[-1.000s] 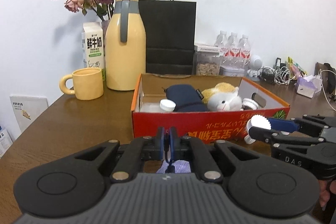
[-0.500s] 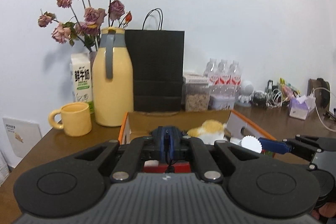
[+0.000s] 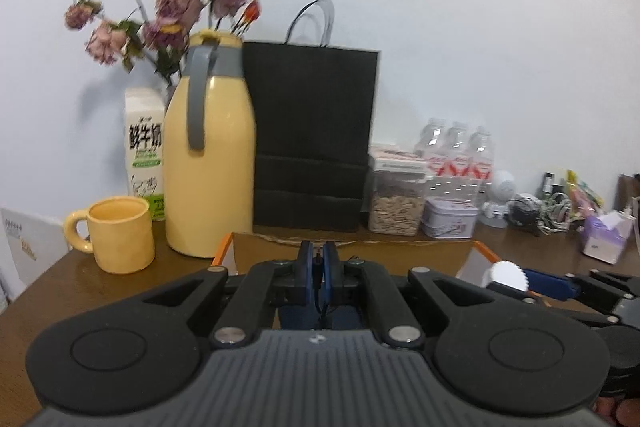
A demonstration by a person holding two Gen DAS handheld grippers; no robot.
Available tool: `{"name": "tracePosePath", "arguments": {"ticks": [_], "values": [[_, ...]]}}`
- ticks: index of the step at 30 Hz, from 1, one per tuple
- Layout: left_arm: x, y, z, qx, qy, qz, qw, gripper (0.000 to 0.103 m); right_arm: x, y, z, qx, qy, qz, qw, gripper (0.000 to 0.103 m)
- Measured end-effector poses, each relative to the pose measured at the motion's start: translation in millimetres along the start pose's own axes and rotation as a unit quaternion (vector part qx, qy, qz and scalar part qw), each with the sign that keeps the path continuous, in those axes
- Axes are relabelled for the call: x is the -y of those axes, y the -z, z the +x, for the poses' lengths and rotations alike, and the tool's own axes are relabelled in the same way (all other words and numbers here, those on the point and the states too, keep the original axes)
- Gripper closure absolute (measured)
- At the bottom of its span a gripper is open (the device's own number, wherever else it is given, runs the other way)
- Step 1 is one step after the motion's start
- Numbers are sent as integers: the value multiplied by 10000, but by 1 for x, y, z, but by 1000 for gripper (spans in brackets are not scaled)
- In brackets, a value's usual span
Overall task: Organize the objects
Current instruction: 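Carry both held items into the box and open both tools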
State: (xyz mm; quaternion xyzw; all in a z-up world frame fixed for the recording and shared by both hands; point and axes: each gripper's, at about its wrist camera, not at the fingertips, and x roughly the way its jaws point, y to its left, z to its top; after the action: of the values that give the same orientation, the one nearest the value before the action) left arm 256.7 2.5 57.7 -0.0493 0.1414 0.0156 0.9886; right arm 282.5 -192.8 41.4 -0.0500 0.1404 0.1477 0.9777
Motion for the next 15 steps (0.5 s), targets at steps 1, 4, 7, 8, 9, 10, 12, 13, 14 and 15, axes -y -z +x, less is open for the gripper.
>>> {"name": "tracePosePath", "arguments": {"ticks": [1, 4, 7, 8, 9, 10, 12, 13, 14, 15], "values": [[0, 2, 6, -56, -47, -10, 10000, 97, 3, 1, 5, -46, -8, 35, 10000, 66], [1, 5, 16, -91, -99, 137, 9998, 97, 8, 7, 17, -228, -75, 137, 9996, 66], [-2, 9, 19, -119, -123, 167, 9997, 85, 10, 10, 18, -247, -80, 232, 9994, 60], [-3, 10, 19, -129, -101, 156, 9997, 59, 10, 10, 17, -263, -84, 244, 9993, 42], [-5, 12, 17, -91, -140, 134, 9998, 23, 11, 12, 16, -262, -119, 273, 9992, 19], [-5, 13, 14, 0, -201, 124, 9997, 9, 11, 13, 14, -238, -142, 307, 9991, 8], [-4, 15, 6, 259, -360, 169, 9989, 0, 9, 15, 10, -202, -141, 272, 9993, 0], [-4, 16, 4, 283, -415, 203, 9985, 0, 7, 15, 8, -197, -106, 247, 9994, 0], [-3, 15, 4, 273, -428, 206, 9985, 0, 6, 16, 7, -190, -66, 224, 9995, 0], [-3, 15, 3, 264, -422, 200, 9986, 0, 5, 16, 6, -176, -50, 202, 9996, 0]]}}
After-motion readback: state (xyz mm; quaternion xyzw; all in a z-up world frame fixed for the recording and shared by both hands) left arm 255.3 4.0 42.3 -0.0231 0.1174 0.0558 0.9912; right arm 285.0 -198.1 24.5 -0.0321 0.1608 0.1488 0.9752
